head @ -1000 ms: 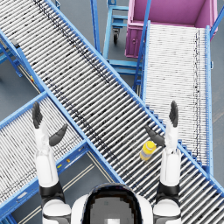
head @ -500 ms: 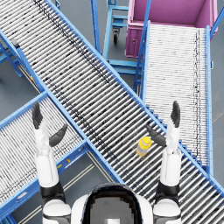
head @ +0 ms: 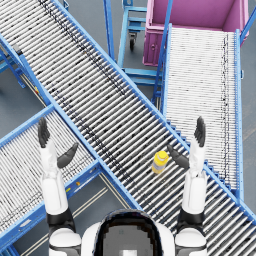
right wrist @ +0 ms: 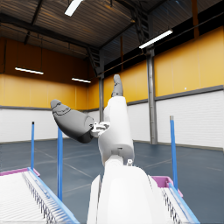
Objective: Pick up the oil and place it on the left assembly line, put the cola on the right, and keep Sprite still
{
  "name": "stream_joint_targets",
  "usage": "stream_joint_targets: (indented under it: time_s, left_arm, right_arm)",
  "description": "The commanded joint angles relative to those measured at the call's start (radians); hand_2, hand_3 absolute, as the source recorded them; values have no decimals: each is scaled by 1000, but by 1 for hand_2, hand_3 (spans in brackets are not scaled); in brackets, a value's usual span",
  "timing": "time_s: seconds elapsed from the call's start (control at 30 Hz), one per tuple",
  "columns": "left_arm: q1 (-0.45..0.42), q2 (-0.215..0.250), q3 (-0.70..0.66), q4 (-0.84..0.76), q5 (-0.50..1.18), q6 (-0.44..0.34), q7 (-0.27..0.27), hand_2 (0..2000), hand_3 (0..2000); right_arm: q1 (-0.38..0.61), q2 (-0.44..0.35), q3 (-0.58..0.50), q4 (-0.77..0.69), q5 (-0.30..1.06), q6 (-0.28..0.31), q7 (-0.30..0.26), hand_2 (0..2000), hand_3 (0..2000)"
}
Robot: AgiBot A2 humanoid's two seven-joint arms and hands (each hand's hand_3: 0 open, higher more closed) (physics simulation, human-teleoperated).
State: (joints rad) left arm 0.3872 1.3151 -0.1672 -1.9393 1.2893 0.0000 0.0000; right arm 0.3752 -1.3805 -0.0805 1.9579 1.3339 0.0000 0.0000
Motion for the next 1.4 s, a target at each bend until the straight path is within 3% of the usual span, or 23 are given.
stream_joint_targets:
  time_s: [0.03,0.27,0.6,0.87,1.2,1.23,1.27,1.4]
  left_arm:
    - [0,1,2,-1,0,0,0,0,0]
    - [-3,6,29,-21,0,0,0,0,0]
    - [-6,15,65,-21,0,0,0,0,0]
    - [0,22,67,14,0,0,0,0,0]
    - [-6,31,55,33,0,0,0,0,0]
    - [8,29,44,35,0,0,0,0,0]
    - [-5,32,51,35,0,0,0,0,0]
    - [-7,34,35,17,0,0,0,0,0]
  right_arm:
    - [-64,-4,22,29,0,0,0,0,0]
    - [-198,14,143,9,0,0,0,0,0]
    - [-233,11,270,-326,0,0,0,0,0]
    - [-201,-16,330,-531,0,0,0,0,0]
    - [-44,-92,362,-803,0,0,0,0,0]
    - [-45,-93,355,-814,0,0,0,1361,327]
    - [-40,-97,359,-821,0,3,0,2000,653]
    - [-37,-85,377,-821,5,94,5,2000,1960]
